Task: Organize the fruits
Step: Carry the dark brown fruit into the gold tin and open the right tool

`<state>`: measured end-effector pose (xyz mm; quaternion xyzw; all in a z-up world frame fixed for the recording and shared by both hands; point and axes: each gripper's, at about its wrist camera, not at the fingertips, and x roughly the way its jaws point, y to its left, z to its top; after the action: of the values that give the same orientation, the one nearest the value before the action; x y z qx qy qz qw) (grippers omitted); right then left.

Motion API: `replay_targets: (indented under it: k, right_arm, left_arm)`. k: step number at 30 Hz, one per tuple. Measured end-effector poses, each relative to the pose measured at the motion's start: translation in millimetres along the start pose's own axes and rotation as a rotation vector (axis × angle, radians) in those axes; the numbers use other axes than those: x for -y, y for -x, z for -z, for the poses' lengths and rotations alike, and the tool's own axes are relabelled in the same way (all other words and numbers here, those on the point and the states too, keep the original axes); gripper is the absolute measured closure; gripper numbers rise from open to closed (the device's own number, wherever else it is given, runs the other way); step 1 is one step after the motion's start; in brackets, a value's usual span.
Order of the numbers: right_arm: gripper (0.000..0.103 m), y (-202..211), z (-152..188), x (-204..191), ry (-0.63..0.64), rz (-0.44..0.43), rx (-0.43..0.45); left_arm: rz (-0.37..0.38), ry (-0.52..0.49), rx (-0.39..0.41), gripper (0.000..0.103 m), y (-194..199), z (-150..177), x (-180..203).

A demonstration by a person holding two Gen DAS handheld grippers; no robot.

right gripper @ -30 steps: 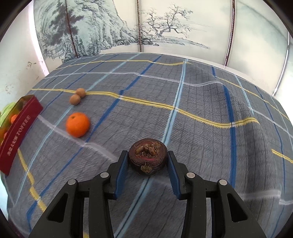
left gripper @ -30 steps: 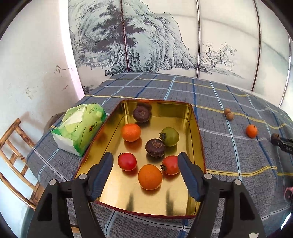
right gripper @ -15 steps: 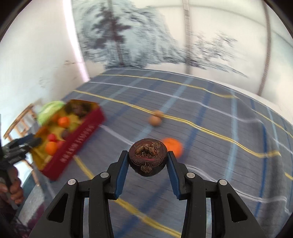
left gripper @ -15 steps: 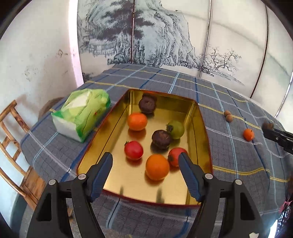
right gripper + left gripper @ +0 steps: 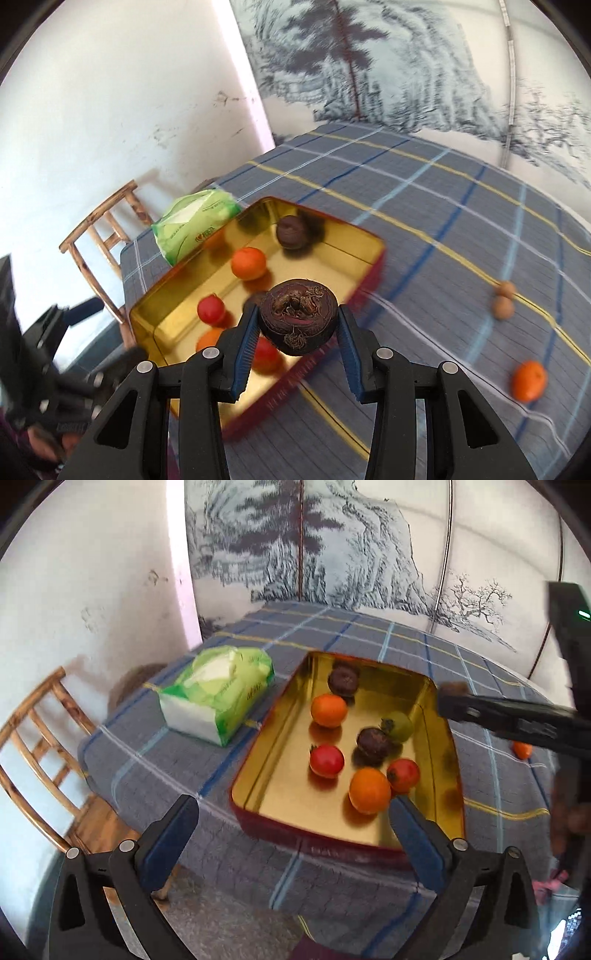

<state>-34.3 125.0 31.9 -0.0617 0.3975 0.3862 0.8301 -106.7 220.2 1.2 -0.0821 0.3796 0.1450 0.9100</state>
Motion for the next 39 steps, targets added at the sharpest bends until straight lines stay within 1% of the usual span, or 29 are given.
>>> replay_targets:
  k: [3,6,11,14,16,20,22,23,25,26,28,32,34,37,39]
  right_arm:
    - [0.06,-19,-8,-8,0.011,-0.004,-0.025]
    - [0.06,-33,-16,-17,0.018,-0.014,-0.043]
    - [0.06,-54,-29,-26,0.029,-0.017,-0.063]
    - [0.06,-66,-32,-28,0.033,-0.007,-0.079]
    - [0.06,-72,-34,-29,0.034,0.002,-0.087]
    - [0.06,-84,-38,-25,0.025,0.021,-0.102]
    - [0.06,-88,-39,-25,0.022,0.025,-0.105]
    - [0.06,-90,-40,-24,0.019,0.024,-0.108]
    - [0.059,-93,-42,-24,0.009,0.014,-0.11]
    - [0.059,-93,-42,-24,0.002,0.008,-0.104]
    - [0.058,-90,-44,-22,-0.014,-0.004,-0.088]
    - [0.058,-71,-47,-18,-0.03,-0.006,-0.033]
    - [0.058,-57,-45,-16,-0.026,-0.001,-0.004]
    - [0.058,-27,-33,-18,0.009,0.032,0.059]
    - [0.055,-10,-22,-18,0.029,0.054,0.092]
  left_arm:
    - [0.014,0.013,0.051,0.001,11,7,-6]
    - [-0.008,-0.01,0.084,0.001,14,8,-8]
    - [-0.01,-0.045,0.115,0.001,15,9,-10]
    - [0.024,-0.05,0.114,0.001,12,10,-13]
    - [0.023,-0.037,0.122,0.001,11,11,-16]
    - [0.015,0.018,0.172,0.001,14,13,-25]
    - [0.036,0.039,0.172,0.001,13,12,-29]
    - [0.035,0.038,0.163,0.001,12,12,-30]
    - [0.002,0.005,0.144,0.001,9,11,-27]
    - [-0.02,-0.022,0.129,0.001,6,11,-23]
    - [-0.038,-0.062,0.113,0.001,4,13,-17]
    - [-0.065,-0.1,0.088,0.001,2,15,-8]
    - [-0.072,-0.102,0.086,0.001,1,15,-7]
    - [-0.066,-0.092,0.088,0.001,3,15,-7]
    - [-0.066,-0.084,0.087,0.001,4,15,-8]
